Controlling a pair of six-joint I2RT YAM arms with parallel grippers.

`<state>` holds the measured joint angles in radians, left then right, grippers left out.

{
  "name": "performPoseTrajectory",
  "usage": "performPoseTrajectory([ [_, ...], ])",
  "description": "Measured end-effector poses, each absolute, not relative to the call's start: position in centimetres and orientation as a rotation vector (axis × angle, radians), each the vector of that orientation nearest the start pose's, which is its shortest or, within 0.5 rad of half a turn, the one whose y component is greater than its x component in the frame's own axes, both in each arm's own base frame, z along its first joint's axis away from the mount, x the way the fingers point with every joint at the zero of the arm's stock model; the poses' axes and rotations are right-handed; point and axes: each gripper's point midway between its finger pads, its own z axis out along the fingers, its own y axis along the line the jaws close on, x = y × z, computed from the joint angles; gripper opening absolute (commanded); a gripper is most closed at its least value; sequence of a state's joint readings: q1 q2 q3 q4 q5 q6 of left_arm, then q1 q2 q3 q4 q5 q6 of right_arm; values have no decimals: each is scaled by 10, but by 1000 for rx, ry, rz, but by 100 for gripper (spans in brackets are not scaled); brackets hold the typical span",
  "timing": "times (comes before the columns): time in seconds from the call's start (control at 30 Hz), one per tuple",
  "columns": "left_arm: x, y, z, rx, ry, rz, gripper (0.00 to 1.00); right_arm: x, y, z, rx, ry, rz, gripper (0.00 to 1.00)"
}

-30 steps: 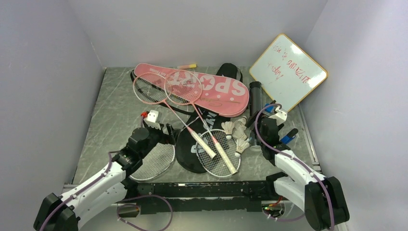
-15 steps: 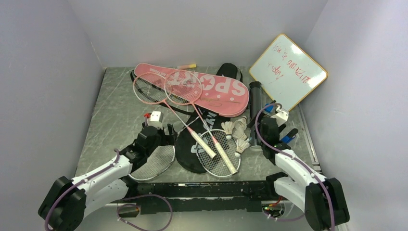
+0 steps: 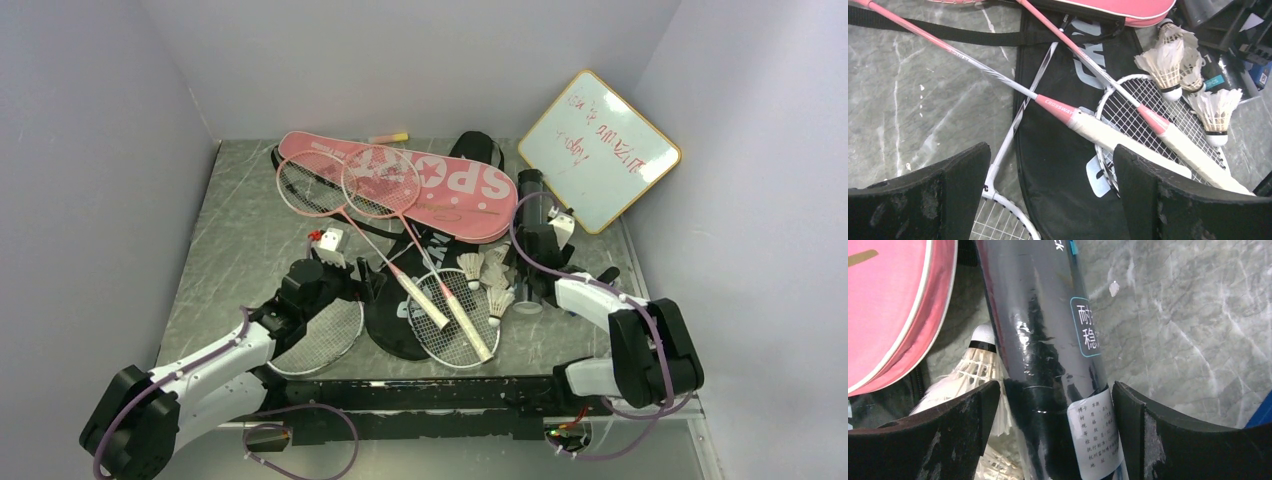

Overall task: Pack up the badminton gear
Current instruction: Open the lid of the shuttle tube.

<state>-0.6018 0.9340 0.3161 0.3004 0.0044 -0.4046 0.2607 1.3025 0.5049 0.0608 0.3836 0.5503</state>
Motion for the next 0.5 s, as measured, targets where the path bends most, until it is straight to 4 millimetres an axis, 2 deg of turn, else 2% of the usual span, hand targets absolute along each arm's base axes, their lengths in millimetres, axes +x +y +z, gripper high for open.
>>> performPoseTrajectory([
  [0.13, 254, -201, 121, 213, 1928, -712, 96, 321, 40, 36, 513, 2216, -15, 67],
  [0.3, 253, -206, 122, 232, 1925, -737, 96, 319, 42, 42, 512, 2208, 4, 66],
  [0.4, 251, -208, 121, 244, 1929, -751, 96, 314, 39, 62, 519, 2154, 27, 66],
  [0.5, 250, -212, 124, 258, 1917, -775, 96, 308, 36, 95, 526, 2063, 66, 66],
])
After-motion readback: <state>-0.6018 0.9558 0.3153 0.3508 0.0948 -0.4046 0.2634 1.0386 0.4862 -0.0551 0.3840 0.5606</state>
